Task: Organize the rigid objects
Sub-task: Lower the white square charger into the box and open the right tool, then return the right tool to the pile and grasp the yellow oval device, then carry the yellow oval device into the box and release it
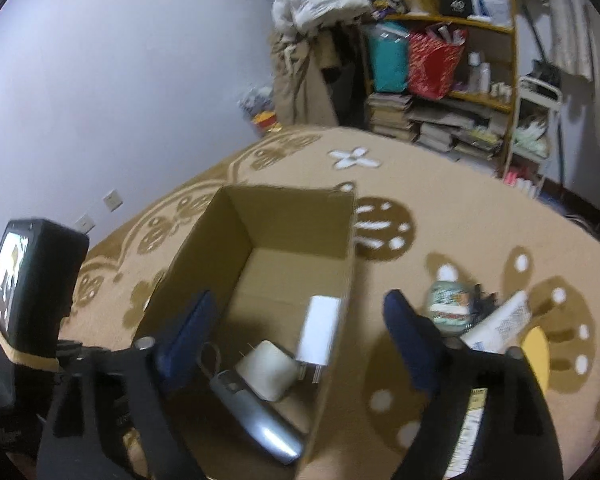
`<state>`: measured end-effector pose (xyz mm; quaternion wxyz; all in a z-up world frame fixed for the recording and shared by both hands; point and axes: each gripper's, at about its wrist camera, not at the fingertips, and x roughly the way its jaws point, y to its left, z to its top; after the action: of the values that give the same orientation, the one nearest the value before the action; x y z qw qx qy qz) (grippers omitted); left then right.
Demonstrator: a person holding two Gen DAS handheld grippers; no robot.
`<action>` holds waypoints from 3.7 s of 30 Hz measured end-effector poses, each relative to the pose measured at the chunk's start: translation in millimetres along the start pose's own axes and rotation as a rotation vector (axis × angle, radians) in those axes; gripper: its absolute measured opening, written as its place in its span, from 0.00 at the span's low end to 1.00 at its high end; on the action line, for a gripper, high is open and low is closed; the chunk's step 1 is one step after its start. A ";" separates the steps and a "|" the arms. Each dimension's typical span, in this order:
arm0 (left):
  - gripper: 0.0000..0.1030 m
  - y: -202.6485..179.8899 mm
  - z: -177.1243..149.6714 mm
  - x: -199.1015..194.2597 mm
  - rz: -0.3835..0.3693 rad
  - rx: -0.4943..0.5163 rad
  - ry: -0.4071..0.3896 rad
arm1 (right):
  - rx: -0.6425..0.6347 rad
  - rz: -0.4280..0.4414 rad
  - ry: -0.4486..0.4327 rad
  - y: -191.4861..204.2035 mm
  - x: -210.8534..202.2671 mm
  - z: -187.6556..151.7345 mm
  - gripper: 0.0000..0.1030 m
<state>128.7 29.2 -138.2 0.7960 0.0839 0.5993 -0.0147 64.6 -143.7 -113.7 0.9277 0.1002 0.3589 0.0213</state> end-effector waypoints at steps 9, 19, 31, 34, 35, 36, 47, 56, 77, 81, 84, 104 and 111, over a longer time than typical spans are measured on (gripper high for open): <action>0.10 0.6 0.3 -0.4 -0.004 -0.001 0.002 | 0.112 -0.107 0.000 -48.7 -9.3 -5.6 0.97; 0.10 1.6 0.2 -0.4 -0.010 -0.004 0.004 | 0.198 -0.218 0.084 -97.8 -2.3 -29.1 0.97; 0.10 2.2 0.9 -1.7 -0.013 -0.005 0.004 | 0.316 -0.377 0.124 -165.1 -6.5 -52.4 0.97; 0.10 2.4 1.1 -1.7 -0.014 -0.006 0.005 | 0.342 -0.402 0.141 -176.3 -3.3 -60.6 0.97; 0.11 2.4 1.1 -1.7 -0.015 -0.007 0.005 | 0.347 -0.411 0.151 -179.8 -1.4 -63.5 0.97; 0.11 2.3 1.0 -1.7 -0.015 -0.007 0.005 | 0.351 -0.416 0.158 -182.4 -0.1 -66.4 0.97; 0.11 4.4 0.6 -1.9 -0.022 -0.009 0.007 | 0.404 -0.441 0.220 -208.6 11.0 -86.4 0.97; 0.10 2.7 0.2 -2.6 -0.019 -0.006 0.007 | 0.378 -0.455 0.271 -212.3 15.1 -93.9 0.97; 0.10 3.0 1.5 -3.4 -0.012 0.001 0.009 | 0.306 -0.517 0.320 -190.3 26.3 -94.5 0.58; 0.10 2.6 1.6 -3.4 -0.008 0.003 0.009 | 0.311 -0.516 0.310 -190.1 24.2 -93.9 0.58; 0.10 2.4 1.5 -3.2 -0.010 0.003 0.010 | 0.340 -0.510 0.293 -194.0 19.9 -92.2 0.58; 0.10 0.6 0.3 -2.0 0.003 0.015 0.011 | 0.307 -0.364 0.100 -159.4 -28.4 -37.9 0.58; 0.10 0.0 -0.4 -2.0 0.004 0.014 0.013 | 0.233 -0.280 0.073 -119.2 -23.6 -19.9 0.58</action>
<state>127.7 29.2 -136.3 0.7915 0.0910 0.6041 -0.0169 29.9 -259.6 -136.4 0.8901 0.1553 0.4028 -0.1463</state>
